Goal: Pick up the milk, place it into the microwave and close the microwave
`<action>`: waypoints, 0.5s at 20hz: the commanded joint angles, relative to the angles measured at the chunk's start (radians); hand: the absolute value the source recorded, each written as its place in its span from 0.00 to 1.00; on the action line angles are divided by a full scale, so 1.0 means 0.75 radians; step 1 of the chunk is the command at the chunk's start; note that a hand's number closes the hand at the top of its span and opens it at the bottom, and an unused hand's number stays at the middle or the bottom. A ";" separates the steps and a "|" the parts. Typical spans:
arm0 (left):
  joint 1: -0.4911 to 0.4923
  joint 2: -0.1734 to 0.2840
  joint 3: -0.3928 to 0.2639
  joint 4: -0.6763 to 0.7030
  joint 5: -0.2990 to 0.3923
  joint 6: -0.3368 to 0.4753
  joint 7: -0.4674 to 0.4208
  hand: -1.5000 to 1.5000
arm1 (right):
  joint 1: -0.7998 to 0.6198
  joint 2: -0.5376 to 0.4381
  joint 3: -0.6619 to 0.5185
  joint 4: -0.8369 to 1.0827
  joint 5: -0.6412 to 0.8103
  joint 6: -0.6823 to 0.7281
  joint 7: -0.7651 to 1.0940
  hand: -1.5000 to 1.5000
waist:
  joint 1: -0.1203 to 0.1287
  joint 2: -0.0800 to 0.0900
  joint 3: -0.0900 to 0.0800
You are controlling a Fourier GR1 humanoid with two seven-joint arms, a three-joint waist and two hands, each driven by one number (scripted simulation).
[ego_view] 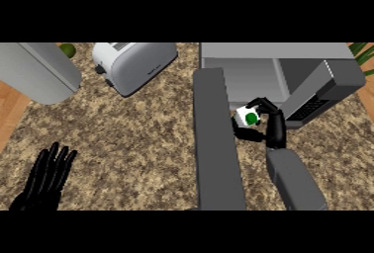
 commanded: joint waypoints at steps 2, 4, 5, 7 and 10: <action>0.000 0.012 0.038 0.011 0.043 -0.046 0.017 0.00 | -0.213 -0.092 -0.022 0.143 0.054 -0.045 0.173 1.00 | 0.010 0.003 0.000; -0.001 -0.032 -0.029 -0.040 -0.030 0.017 0.052 0.00 | -0.304 -0.115 -0.026 0.269 0.100 -0.097 0.151 1.00 | 0.023 0.007 0.001; -0.026 0.018 0.039 0.077 0.002 -0.060 -0.026 0.00 | -0.321 -0.109 -0.035 0.344 0.125 -0.168 0.113 1.00 | 0.032 0.013 0.001; -0.068 0.051 0.100 0.056 0.069 -0.074 0.019 0.00 | -0.356 -0.101 -0.043 0.418 0.145 -0.237 0.114 1.00 | 0.032 0.014 0.001; -0.072 -0.001 0.024 0.060 0.022 -0.049 0.038 0.00 | -0.482 -0.156 -0.059 0.555 0.169 -0.250 0.180 1.00 | 0.049 0.021 0.002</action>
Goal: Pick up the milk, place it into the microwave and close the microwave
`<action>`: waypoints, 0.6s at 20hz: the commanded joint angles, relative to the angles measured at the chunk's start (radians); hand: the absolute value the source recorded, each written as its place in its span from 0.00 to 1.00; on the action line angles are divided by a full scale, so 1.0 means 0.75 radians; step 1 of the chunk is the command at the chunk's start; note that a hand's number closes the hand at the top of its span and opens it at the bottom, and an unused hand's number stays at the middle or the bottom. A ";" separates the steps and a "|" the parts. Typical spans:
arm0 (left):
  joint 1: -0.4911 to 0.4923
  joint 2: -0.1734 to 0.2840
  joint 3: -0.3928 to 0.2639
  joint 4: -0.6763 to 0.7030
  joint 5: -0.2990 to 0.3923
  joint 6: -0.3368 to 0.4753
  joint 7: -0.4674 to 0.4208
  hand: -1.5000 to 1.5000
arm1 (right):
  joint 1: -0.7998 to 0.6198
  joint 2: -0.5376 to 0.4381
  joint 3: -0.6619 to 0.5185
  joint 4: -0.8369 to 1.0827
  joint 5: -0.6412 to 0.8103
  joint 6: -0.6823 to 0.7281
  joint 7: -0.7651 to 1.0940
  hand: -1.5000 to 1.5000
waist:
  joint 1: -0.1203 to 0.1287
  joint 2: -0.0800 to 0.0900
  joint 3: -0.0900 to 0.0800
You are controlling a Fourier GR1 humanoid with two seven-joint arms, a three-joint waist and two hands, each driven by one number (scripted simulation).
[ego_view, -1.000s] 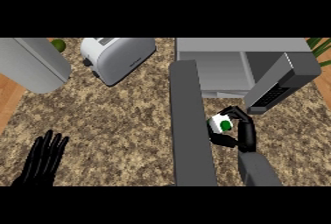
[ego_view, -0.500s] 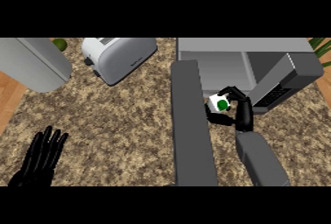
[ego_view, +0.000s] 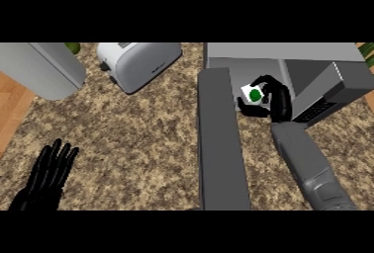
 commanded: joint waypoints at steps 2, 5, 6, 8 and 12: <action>-0.025 0.039 0.043 0.047 0.017 -0.055 -0.024 0.00 | -0.115 -0.105 -0.040 0.203 0.031 -0.021 -0.017 1.00 | 0.023 0.011 0.001; -0.011 0.012 0.017 0.031 0.014 -0.055 -0.030 0.00 | -0.208 -0.099 -0.016 0.272 0.085 -0.155 0.060 1.00 | 0.051 0.020 0.002; -0.063 -0.022 -0.027 0.058 -0.052 0.001 -0.008 0.00 | -0.191 -0.090 -0.017 0.278 0.091 -0.204 0.029 1.00 | 0.053 0.028 0.003; -0.051 -0.003 -0.005 0.067 -0.109 0.017 -0.049 0.00 | -0.222 -0.077 0.002 0.311 0.122 -0.301 0.074 1.00 | 0.055 0.025 0.002; -0.111 0.025 -0.006 0.099 -0.129 0.019 0.001 0.00 | -0.291 -0.159 -0.026 0.342 0.116 -0.382 0.142 1.00 | 0.080 0.044 0.003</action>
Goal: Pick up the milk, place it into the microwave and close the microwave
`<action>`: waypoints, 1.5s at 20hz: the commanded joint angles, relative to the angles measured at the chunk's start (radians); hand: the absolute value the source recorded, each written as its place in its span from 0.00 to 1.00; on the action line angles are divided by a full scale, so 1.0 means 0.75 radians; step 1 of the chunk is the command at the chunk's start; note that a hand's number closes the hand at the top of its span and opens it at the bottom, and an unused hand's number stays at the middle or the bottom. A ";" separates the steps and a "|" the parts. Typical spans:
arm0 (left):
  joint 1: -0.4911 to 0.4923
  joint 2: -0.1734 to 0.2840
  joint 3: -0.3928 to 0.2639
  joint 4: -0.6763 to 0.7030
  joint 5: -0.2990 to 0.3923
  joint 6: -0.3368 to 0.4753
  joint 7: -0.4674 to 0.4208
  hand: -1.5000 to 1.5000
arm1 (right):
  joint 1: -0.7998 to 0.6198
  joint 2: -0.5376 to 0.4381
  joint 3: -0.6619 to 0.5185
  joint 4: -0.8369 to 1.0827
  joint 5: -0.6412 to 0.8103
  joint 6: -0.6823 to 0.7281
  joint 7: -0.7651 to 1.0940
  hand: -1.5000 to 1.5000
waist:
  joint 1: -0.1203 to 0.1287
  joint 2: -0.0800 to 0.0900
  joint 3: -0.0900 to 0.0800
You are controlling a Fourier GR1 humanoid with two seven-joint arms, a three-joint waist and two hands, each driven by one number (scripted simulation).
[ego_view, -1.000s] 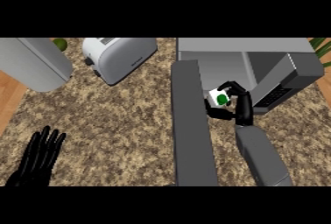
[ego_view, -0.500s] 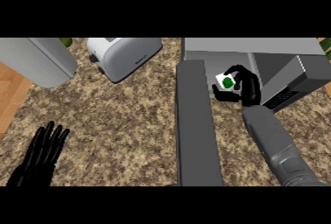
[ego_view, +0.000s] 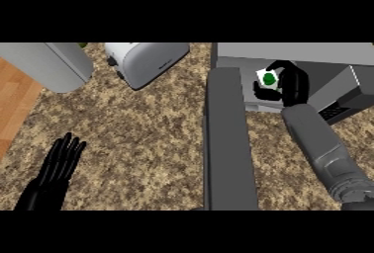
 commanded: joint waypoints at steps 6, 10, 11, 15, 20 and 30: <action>-0.029 0.012 -0.021 0.008 -0.093 0.034 0.006 0.00 | -0.026 -0.093 0.033 0.094 0.074 -0.139 0.016 0.00 | 0.046 0.022 0.003; -0.050 0.011 -0.045 0.070 -0.130 0.020 -0.018 0.00 | -0.047 -0.075 0.062 0.132 0.108 -0.124 0.055 0.00 | 0.038 0.021 0.002; -0.066 0.010 -0.043 0.024 -0.097 0.021 0.035 0.00 | -0.091 -0.026 0.068 0.143 0.115 -0.183 0.101 0.00 | 0.061 0.024 0.003; -0.079 -0.002 -0.042 0.035 -0.110 0.030 0.012 0.00 | -0.049 -0.013 0.063 0.128 0.108 -0.056 0.034 0.00 | 0.047 0.020 0.004; -0.089 -0.037 -0.088 0.063 -0.129 0.029 0.004 0.00 | -0.017 -0.004 0.006 0.073 0.048 0.091 -0.075 0.00 | 0.027 0.023 0.005; -0.048 -0.033 -0.110 0.050 -0.135 -0.017 -0.051 0.00 | 0.059 0.025 -0.144 0.023 -0.099 0.254 -0.252 0.00 | 0.007 0.004 0.003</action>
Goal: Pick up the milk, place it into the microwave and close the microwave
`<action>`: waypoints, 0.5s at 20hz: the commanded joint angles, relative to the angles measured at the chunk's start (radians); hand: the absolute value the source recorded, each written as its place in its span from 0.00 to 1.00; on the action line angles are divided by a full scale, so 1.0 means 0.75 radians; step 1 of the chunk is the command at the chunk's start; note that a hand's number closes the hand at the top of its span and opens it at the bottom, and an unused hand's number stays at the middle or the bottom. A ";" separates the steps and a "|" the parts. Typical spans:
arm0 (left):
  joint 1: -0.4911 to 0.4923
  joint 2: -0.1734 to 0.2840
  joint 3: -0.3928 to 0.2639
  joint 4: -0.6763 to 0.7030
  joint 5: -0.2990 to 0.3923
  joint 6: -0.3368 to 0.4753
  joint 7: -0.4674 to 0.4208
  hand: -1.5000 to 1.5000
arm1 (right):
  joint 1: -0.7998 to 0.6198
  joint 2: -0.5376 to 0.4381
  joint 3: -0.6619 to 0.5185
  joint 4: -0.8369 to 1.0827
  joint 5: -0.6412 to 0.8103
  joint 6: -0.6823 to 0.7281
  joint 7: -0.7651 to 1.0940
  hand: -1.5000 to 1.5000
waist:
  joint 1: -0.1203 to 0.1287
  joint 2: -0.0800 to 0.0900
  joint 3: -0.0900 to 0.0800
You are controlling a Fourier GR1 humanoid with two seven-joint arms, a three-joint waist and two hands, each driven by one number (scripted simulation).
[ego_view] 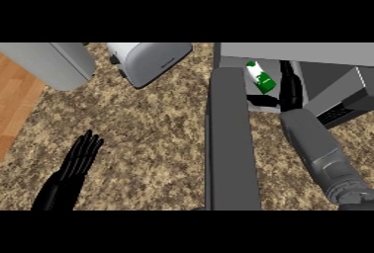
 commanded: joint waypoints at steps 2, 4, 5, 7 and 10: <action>-0.012 0.006 0.008 0.020 -0.006 -0.013 -0.025 0.00 | 0.106 0.060 -0.081 -0.024 -0.082 0.072 -0.147 0.00 | -0.032 -0.014 -0.002; -0.025 -0.051 -0.060 -0.004 -0.050 0.031 0.016 0.00 | 0.073 -0.012 -0.094 0.000 -0.093 0.179 -0.094 0.00 | -0.043 -0.019 -0.002; -0.029 -0.058 -0.061 -0.033 -0.062 0.059 0.046 0.00 | 0.143 0.038 -0.111 -0.012 -0.110 0.141 -0.168 0.00 | -0.050 -0.023 -0.002; -0.020 -0.061 -0.065 -0.022 -0.073 0.048 -0.002 0.00 | 0.152 0.020 -0.144 -0.021 -0.141 0.188 -0.200 0.00 | -0.044 -0.020 -0.002; 0.015 -0.049 -0.072 -0.058 -0.056 0.025 0.029 0.00 | 0.233 0.022 -0.150 -0.018 -0.148 0.255 -0.278 0.00 | -0.059 -0.031 -0.003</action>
